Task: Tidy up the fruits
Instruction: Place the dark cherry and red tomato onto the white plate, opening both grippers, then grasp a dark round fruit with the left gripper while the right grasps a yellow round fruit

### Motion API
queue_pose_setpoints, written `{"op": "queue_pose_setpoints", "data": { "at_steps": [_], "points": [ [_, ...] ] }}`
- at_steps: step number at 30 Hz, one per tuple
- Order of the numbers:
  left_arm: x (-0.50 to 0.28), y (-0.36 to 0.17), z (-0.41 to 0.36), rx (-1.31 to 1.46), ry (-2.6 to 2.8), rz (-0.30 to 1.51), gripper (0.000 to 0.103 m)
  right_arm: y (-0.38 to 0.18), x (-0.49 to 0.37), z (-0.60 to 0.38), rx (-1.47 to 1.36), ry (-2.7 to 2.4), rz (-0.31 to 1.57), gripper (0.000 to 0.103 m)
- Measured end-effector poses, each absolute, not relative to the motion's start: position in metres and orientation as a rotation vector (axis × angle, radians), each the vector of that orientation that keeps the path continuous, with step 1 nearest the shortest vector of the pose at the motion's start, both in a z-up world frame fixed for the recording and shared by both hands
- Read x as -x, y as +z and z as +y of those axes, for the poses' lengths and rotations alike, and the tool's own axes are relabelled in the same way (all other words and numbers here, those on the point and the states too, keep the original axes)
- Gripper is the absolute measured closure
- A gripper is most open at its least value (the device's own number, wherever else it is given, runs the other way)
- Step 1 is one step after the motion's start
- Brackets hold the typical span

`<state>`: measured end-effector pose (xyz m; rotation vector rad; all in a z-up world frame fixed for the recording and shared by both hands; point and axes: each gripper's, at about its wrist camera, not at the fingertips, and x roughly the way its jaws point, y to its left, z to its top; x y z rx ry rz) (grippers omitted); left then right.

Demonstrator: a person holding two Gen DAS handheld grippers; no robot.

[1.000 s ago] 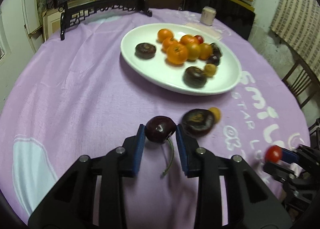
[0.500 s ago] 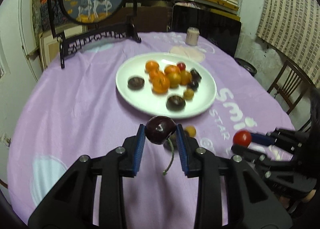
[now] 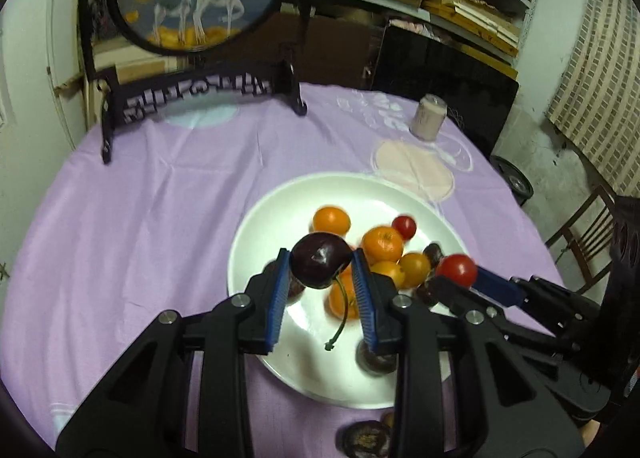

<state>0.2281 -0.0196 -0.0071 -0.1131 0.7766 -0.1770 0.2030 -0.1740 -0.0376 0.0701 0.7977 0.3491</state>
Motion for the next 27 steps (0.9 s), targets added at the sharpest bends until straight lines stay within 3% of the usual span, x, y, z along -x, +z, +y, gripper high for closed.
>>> {"op": "queue_pose_setpoints", "data": {
  "at_steps": [13,14,16,27],
  "points": [
    [-0.23,-0.031,-0.01,0.103,-0.154,0.832,0.071,-0.058,-0.207,-0.173,-0.007,0.305,0.851,0.07],
    [-0.229,-0.03,-0.011,0.101,-0.154,0.829,0.069,-0.058,-0.206,-0.172,0.0,0.303,0.847,0.07],
    [-0.226,-0.028,-0.011,0.1,-0.152,0.816,0.047,-0.056,-0.203,-0.169,0.03,0.281,0.821,0.063],
    [-0.21,-0.023,-0.014,0.091,-0.169,0.783,0.047,-0.052,-0.19,-0.164,0.044,0.3,0.775,0.061]
  ]
}}
